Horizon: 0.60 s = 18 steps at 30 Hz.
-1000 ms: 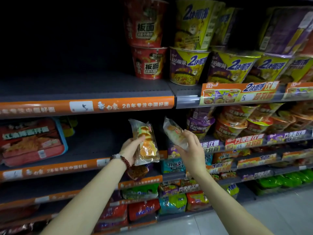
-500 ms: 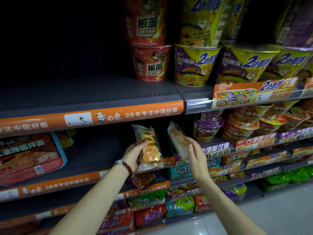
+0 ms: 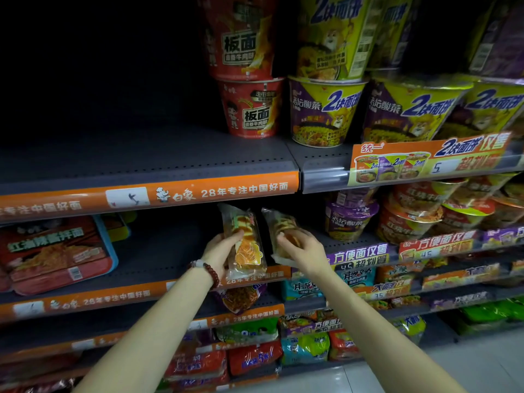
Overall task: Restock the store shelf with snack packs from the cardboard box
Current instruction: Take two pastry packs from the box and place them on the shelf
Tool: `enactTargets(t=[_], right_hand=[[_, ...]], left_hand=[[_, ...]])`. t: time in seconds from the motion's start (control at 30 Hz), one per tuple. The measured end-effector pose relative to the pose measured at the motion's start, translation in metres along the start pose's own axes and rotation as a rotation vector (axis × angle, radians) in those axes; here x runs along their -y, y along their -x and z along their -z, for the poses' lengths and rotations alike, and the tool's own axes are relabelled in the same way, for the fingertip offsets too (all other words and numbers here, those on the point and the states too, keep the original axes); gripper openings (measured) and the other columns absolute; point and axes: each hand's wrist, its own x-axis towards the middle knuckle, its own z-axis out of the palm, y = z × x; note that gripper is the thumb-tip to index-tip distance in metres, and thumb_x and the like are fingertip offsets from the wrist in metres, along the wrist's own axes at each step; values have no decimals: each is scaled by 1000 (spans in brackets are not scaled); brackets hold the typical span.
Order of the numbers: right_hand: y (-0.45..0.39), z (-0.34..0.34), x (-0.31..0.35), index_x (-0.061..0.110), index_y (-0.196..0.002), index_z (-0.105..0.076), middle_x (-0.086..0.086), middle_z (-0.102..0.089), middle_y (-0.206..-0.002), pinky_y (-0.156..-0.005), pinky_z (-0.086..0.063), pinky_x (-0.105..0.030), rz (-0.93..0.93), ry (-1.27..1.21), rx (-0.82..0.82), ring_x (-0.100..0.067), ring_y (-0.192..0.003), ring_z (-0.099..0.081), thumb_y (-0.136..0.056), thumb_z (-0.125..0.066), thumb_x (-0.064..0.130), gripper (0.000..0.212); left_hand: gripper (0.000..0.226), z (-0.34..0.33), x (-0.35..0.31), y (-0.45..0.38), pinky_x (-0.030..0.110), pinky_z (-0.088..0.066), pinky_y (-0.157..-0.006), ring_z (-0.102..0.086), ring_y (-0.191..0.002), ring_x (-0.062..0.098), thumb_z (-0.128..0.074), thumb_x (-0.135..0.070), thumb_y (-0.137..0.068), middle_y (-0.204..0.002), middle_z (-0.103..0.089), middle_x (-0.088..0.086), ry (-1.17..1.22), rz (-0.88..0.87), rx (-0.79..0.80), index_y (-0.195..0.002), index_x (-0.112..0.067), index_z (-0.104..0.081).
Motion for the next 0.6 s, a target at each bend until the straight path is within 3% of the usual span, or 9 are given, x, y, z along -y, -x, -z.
enactTargets(t=[0.07, 0.17, 0.2, 0.3, 0.37, 0.43, 0.6], right_hand=[[-2, -6, -3, 25, -120, -67, -1, -50, -140, -104, -39, -34, 14, 60, 27, -23, -126, -47, -89, -59, 49, 40], [-3, -11, -5, 27, -120, -67, 0, -45, -143, -104, -40, -38, 27, 110, 31, -27, -128, -44, -87, -62, 48, 39], [-3, -10, -4, 25, -123, -65, 0, -44, -144, -104, -40, -36, 26, 103, 10, -26, -129, -44, -87, -63, 46, 41], [-4, -7, -7, 26, -137, -50, -6, -37, -149, -104, -38, -38, -24, 55, -81, -27, -134, -39, -84, -67, 43, 58], [-8, -3, -11, 27, -142, -42, -9, -45, -142, -101, -43, -41, -84, 61, -83, -30, -129, -45, -82, -67, 47, 67], [-12, 0, -11, 25, -139, -43, -9, -61, -125, -92, -51, -41, -120, 56, -48, -30, -115, -57, -83, -66, 48, 64], [-20, 2, -9, 21, -135, -49, -8, -68, -114, -84, -54, -38, -113, 67, -164, -32, -106, -63, -85, -67, 39, 56]], left_hand=[[43, -2, -2, -1, 29, -37, -82, -51, -79, 13, -68, -34, -84, -91, -56, -5, -14, -20, -20, -121, -18, -51], [42, -8, -5, -3, 29, -42, -72, -54, -75, 12, -70, -36, -82, -90, -58, -5, -81, -32, -34, -117, -20, -53], [47, -8, -4, -7, 31, -44, -75, -56, -77, 11, -72, -41, -78, -96, -61, -4, -116, -39, -47, -116, -20, -53], [94, -9, -3, -13, 45, -44, -100, -54, -116, 25, -77, -61, -60, -134, -53, 4, -228, -71, -84, -137, -20, -43], [89, -9, -1, -15, 47, -44, -101, -50, -122, 28, -73, -59, -66, -140, -48, 5, -303, -116, -133, -140, -26, -37], [77, -9, 0, -14, 44, -50, -94, -57, -111, 26, -70, -58, -70, -130, -56, 4, -368, -147, -143, -135, -24, -44], [68, -9, -1, -14, 36, -50, -94, -63, -103, 21, -77, -27, -75, -123, -62, 9, -311, -93, 40, -134, -12, -47]])
